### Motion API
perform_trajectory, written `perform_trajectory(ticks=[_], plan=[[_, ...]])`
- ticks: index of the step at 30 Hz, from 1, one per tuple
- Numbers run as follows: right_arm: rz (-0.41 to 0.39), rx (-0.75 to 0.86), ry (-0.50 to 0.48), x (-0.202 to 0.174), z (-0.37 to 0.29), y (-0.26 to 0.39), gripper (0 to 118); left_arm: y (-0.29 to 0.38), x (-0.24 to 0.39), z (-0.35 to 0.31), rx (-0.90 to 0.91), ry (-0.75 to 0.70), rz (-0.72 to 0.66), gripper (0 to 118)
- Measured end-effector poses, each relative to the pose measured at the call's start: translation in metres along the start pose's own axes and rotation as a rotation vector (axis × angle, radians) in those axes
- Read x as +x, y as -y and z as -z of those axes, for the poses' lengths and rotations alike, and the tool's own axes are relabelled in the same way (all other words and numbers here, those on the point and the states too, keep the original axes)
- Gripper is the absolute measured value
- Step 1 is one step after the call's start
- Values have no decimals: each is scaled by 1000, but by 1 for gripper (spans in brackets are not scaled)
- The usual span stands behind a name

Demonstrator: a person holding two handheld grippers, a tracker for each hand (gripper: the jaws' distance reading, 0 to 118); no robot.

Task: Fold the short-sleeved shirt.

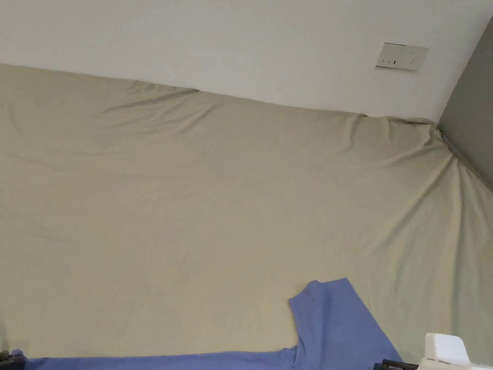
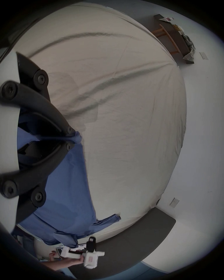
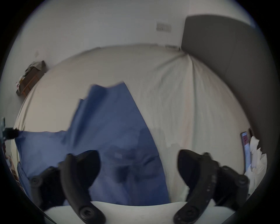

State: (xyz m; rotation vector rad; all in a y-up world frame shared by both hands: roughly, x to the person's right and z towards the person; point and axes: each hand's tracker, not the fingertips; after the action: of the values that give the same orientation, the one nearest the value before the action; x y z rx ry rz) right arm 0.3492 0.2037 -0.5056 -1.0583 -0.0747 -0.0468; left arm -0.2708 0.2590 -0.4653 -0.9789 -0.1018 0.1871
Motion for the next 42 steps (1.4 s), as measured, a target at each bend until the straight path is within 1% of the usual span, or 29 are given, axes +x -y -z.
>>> perform_trajectory(ticks=[1,2,3,4,5,7,8,9,11,12,13,15,18,19,23,26,28,31,33,35,38,40,41,42], plan=[[29,-42,-17,3,11,-4,79,1,1,-1,4,1,1,3],[49,-61,-33,4,18,-6,77,2,2,-2,5,3,1,3],[60,-72,-57,5,24,-7,78,-1,1,-1,3,4,0,3],[46,-67,-38,3,24,-5,75,0,1,-1,3,1,1,3],[28,-66,-41,4,22,-7,63,0,1,-1,2,-4,3,3],[-25,-66,-60,6,9,-10,13,-3,0,-1,-2,-14,3,3],[-66,-52,-32,5,2,-11,3,-4,1,-2,1,-16,4,3],[-71,-27,-79,10,-6,-10,3,-5,2,-6,4,-15,2,3],[-15,-31,-167,19,-22,-13,4,-7,3,-15,20,-6,0,3],[11,4,-198,17,-38,-11,4,-7,4,-22,35,-1,-2,3],[4,43,-194,18,-53,-11,4,-6,6,-31,55,0,2,3],[-40,104,-196,19,-83,-9,4,-6,6,-51,88,5,5,3],[-60,180,-230,18,-135,9,4,5,6,-93,141,19,9,3],[-68,199,-226,16,-154,19,4,11,6,-107,160,18,13,3],[-80,215,-199,24,-205,67,4,49,-2,-150,171,-9,12,3],[-66,199,-186,31,-228,111,4,93,-8,-168,130,-26,4,3],[-45,170,-177,33,-235,144,4,125,-14,-173,81,-30,-14,3],[-18,96,-165,33,-231,191,4,167,-22,-167,8,-34,-79,3],[6,53,-167,34,-220,215,4,191,-22,-160,-16,-57,-72,3],[8,27,-152,30,-210,239,4,208,-22,-149,-47,-79,-68,3],[-10,-8,-124,25,-193,260,4,225,-22,-140,-63,-105,-51,3],[-8,7,-118,34,-180,270,5,229,-23,-137,-48,-117,-39,4],[-21,45,-99,32,-181,271,8,229,-22,-138,-26,-126,-31,10],[-44,80,-68,29,-185,271,16,229,-19,-142,1,-165,-3,21]])
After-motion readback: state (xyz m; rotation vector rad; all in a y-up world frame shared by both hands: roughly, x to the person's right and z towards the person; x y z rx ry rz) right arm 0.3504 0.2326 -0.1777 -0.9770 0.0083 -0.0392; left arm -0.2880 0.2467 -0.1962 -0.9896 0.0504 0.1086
